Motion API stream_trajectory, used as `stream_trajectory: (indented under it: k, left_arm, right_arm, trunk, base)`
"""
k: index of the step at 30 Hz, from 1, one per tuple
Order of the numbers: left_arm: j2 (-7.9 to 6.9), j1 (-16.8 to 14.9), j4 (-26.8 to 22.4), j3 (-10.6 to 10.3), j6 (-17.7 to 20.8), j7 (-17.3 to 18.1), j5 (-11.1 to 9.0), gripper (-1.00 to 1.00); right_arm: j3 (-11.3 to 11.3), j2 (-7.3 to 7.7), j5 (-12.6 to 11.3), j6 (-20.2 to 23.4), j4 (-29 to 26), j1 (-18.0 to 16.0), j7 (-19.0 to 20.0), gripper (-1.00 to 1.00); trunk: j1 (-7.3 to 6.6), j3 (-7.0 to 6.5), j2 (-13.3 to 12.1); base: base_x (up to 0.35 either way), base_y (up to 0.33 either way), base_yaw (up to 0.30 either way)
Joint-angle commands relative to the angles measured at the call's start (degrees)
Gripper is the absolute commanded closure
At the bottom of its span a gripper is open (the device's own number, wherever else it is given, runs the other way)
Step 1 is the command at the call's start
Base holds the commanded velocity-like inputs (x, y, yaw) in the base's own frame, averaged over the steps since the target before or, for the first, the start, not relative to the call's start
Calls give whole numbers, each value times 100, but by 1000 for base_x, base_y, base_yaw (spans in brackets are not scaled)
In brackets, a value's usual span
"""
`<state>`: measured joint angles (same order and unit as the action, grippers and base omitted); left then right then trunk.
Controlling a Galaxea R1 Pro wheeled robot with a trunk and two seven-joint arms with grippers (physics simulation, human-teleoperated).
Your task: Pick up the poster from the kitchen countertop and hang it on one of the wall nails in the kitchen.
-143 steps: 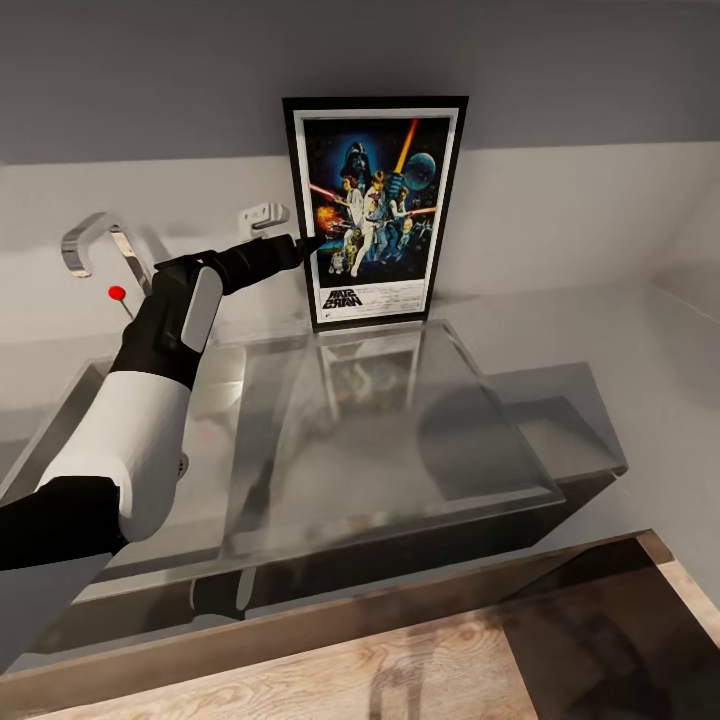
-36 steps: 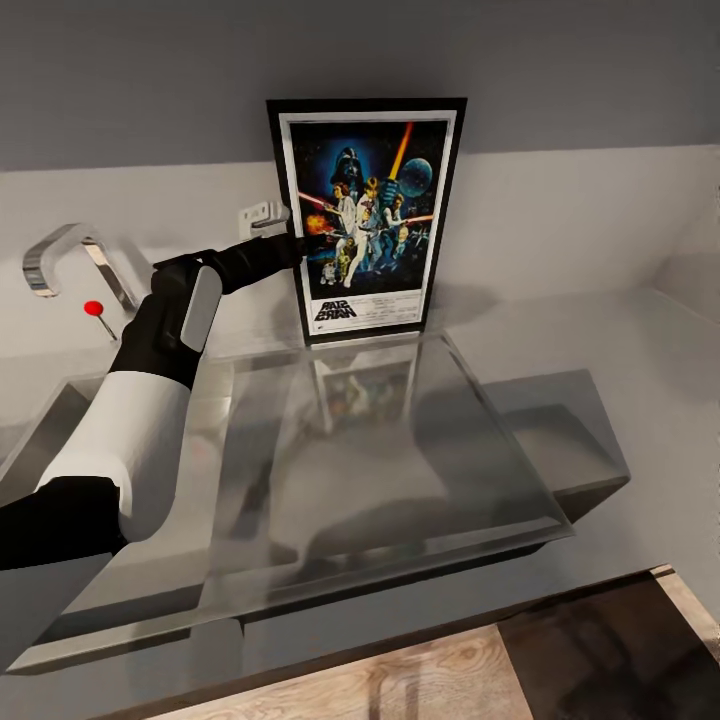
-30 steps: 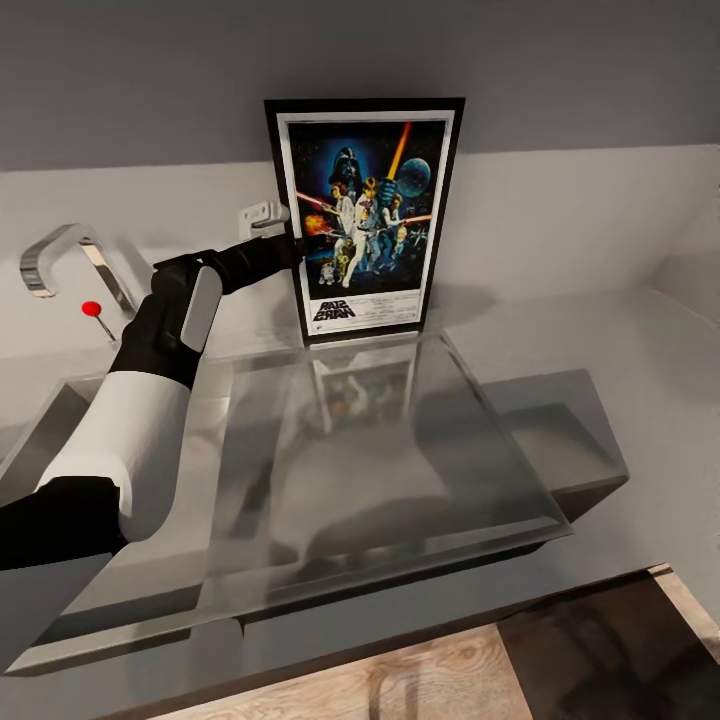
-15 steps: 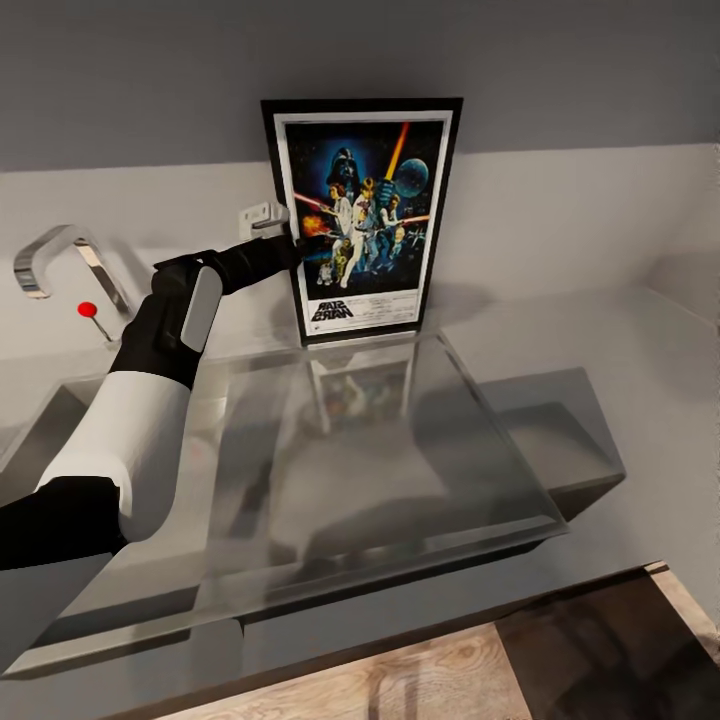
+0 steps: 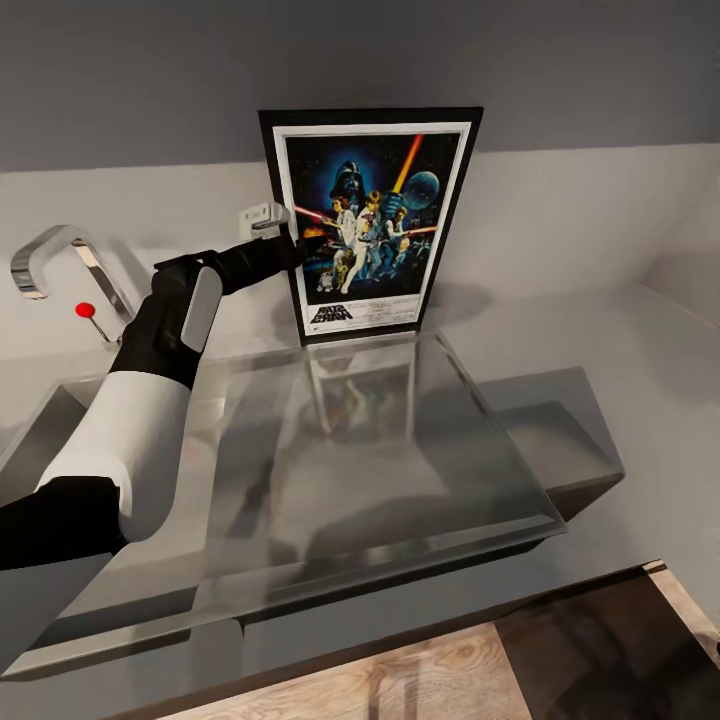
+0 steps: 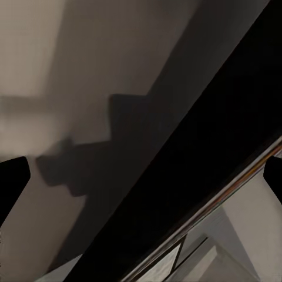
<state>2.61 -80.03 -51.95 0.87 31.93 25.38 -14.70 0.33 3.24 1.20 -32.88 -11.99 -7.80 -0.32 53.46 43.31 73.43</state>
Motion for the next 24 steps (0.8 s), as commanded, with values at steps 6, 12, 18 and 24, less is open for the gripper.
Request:
stream_trajectory:
  k: [6,12,18,24]
  left_arm:
    - [3,-3,5,9,46,-11,-34,-100]
    - [3,-3,13,9,47,-8,-33,-100]
    - [3,-3,39,9,54,-10,-33,-100]
    - [3,-3,43,9,54,-3,-33,-100]
  right_arm:
    - [2,1,12,-17,4,-2,-3,-100]
    - [2,1,12,-17,4,-4,-3,-100]
    - [2,1,12,-17,4,-3,-3,-100]
    - [2,1,12,-17,4,-3,-3,-100]
  trunk:
    - [0,4,2]
    - [0,4,2]
    - [0,4,2]
    - [0,4,2]
  base:
    - [0,0,0]
    - [0,0,0]
    - [0,0,0]
    - [0,0,0]
